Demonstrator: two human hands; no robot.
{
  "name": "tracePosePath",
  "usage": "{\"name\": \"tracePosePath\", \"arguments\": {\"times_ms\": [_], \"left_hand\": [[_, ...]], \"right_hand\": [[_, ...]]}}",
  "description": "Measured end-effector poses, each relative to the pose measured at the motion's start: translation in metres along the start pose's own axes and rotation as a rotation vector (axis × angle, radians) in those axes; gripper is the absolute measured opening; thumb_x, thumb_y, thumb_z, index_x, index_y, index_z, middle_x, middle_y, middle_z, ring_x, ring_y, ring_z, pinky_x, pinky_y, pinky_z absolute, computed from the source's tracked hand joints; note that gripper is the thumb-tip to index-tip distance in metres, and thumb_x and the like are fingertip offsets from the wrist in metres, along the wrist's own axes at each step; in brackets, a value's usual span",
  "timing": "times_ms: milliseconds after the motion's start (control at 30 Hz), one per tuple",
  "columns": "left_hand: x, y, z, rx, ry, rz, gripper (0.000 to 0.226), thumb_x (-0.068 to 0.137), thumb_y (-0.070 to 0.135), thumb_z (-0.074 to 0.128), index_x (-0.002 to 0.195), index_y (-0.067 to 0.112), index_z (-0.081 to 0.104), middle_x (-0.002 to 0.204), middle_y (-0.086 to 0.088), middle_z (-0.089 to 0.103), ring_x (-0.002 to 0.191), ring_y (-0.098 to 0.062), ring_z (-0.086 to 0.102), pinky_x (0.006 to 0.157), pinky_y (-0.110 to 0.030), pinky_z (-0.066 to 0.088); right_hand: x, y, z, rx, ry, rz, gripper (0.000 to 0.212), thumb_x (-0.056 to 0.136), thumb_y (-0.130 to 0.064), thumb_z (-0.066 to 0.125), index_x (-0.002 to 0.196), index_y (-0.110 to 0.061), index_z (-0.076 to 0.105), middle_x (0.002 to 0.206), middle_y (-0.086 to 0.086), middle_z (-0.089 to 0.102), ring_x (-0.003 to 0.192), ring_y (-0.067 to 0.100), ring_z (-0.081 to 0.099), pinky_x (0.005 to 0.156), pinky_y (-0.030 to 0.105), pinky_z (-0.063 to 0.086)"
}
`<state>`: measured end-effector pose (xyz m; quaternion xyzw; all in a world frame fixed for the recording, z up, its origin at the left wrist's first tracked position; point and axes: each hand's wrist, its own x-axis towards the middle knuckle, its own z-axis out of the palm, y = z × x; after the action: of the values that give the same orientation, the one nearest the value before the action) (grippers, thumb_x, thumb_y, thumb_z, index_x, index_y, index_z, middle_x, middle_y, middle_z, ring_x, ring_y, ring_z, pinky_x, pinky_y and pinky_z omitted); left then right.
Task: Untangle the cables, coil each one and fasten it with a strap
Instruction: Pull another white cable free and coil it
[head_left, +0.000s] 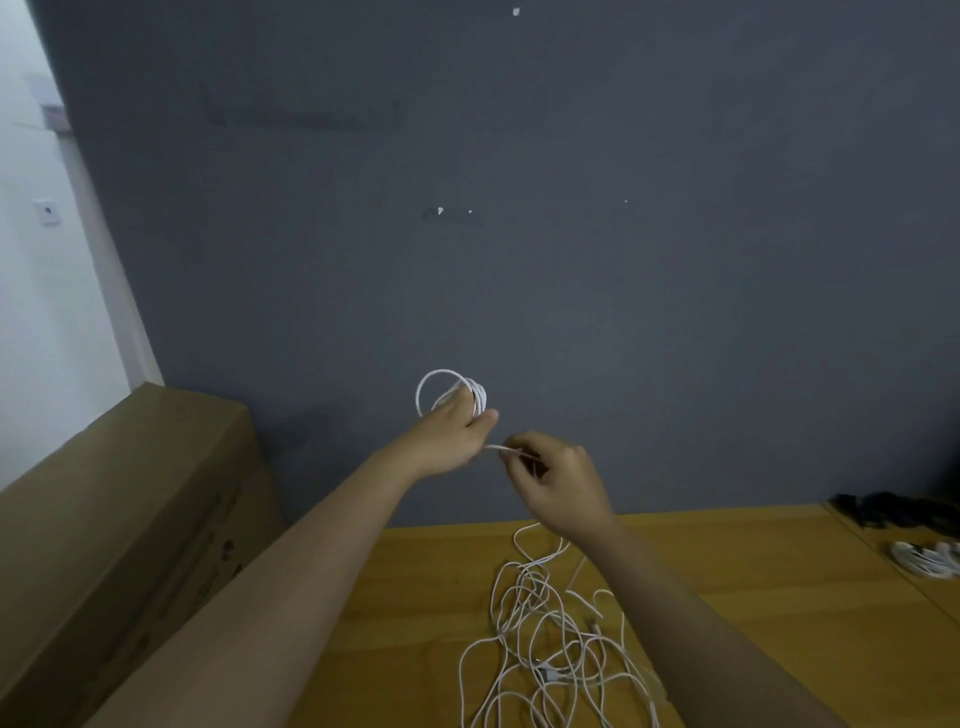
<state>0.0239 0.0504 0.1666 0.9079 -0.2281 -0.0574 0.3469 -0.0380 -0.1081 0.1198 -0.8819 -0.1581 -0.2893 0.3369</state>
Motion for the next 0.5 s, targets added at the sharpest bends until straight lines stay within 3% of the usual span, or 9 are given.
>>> {"name": "tracePosePath", "arguments": {"times_ms": [100,200,300,400,500], "left_hand": [[-0.001,0.006,0.0,-0.026,-0.029,0.044,0.037,0.097,0.055,0.035,0.094,0.021,0.049,0.097,0.005,0.054,0.093,-0.014,0.056,0.07,-0.022,0.037],[-0.002,0.013,0.0,-0.068,-0.06,0.101,0.046,0.093,0.062,0.038,0.085,0.02,0.054,0.079,0.007,0.054,0.073,-0.006,0.052,0.064,-0.025,0.036],[-0.003,0.013,0.001,-0.083,-0.077,0.142,0.035,0.093,0.058,0.044,0.067,0.035,0.05,0.066,0.013,0.047,0.064,-0.003,0.047,0.063,-0.027,0.038],[-0.006,0.012,0.001,-0.055,-0.071,0.137,0.038,0.093,0.057,0.045,0.073,0.025,0.045,0.062,0.011,0.045,0.052,-0.001,0.042,0.055,-0.024,0.034],[-0.008,0.018,0.0,-0.196,-0.14,0.115,0.037,0.095,0.047,0.05,0.07,0.02,0.048,0.048,0.012,0.041,0.041,-0.005,0.036,0.048,-0.021,0.032]], "right_hand": [[0.012,0.003,-0.01,0.019,0.06,0.009,0.018,0.087,-0.031,0.067,0.087,-0.013,0.068,0.074,-0.009,0.061,0.065,0.004,0.055,0.056,0.02,0.042],[0.025,0.007,-0.018,-0.015,0.056,-0.003,0.01,0.087,-0.021,0.068,0.088,-0.012,0.068,0.077,-0.01,0.056,0.066,0.001,0.05,0.06,0.018,0.039],[0.031,0.012,-0.026,-0.005,-0.042,-0.032,0.013,0.089,-0.009,0.064,0.099,-0.013,0.071,0.086,-0.006,0.056,0.075,-0.001,0.051,0.069,0.012,0.04],[0.035,0.019,-0.036,-0.027,-0.042,-0.016,0.014,0.091,-0.01,0.061,0.1,-0.01,0.072,0.09,-0.002,0.062,0.081,0.004,0.054,0.072,0.005,0.038],[0.037,0.025,-0.043,0.093,-0.001,0.146,0.009,0.091,-0.015,0.063,0.094,-0.015,0.071,0.083,-0.008,0.064,0.076,-0.001,0.057,0.069,0.006,0.041]]}}
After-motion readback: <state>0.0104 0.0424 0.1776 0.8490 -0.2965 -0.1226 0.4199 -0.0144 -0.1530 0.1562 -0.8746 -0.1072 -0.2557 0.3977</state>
